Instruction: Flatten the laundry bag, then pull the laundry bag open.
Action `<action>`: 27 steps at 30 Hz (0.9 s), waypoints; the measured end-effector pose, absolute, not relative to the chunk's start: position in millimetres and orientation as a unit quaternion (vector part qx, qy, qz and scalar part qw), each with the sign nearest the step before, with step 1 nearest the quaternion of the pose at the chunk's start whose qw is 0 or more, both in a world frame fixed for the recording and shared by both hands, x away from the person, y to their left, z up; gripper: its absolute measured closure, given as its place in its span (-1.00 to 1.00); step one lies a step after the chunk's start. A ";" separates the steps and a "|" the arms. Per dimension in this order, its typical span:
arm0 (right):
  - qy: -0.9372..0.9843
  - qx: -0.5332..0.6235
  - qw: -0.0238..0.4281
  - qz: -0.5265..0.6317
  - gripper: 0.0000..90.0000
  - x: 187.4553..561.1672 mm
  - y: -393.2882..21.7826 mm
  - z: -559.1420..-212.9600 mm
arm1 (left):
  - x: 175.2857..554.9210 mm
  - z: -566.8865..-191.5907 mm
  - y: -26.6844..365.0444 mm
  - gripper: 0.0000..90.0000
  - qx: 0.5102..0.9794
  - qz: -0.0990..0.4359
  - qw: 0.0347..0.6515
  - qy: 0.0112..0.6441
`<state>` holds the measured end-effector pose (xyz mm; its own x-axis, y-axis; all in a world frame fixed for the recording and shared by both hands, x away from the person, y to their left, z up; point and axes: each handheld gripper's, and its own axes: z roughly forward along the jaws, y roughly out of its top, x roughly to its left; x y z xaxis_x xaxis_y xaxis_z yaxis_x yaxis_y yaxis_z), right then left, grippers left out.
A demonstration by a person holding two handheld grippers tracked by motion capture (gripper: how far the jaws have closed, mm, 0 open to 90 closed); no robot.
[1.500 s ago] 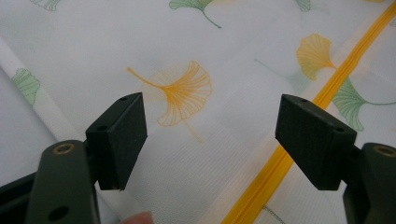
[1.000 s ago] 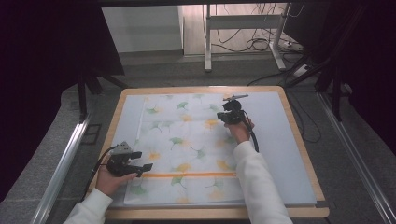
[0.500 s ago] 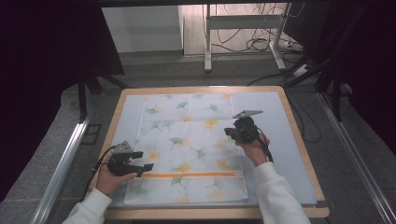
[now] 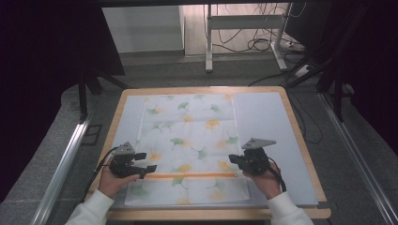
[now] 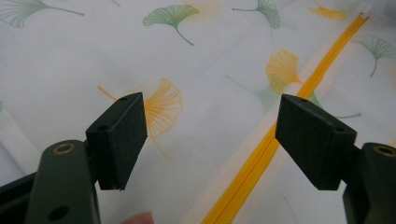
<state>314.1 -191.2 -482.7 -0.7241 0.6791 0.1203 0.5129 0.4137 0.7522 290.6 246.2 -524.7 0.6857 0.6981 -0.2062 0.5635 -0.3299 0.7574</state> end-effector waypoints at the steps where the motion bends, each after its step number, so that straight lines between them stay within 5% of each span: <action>1: 0.835 0.356 0.101 0.408 0.99 310.1 -193.1 -484.3 | 290.4 -524.6 245.3 -0.45 0.813 0.080 0.428 0.386; 11: 0.826 0.372 0.098 0.412 0.99 272.8 -215.9 -490.0 | 289.7 -518.9 232.2 -0.41 0.816 0.056 0.446 0.363; 27: 0.832 0.370 0.095 0.401 0.99 267.8 -213.2 -496.2 | 292.8 -510.0 214.0 -0.37 0.824 0.056 0.449 0.341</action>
<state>267.8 -213.2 -496.2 -0.7079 0.6924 0.1391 0.5402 0.4040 0.7382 292.8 214.0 -510.0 0.7613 0.6123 -0.2134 0.5118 -0.3652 0.7776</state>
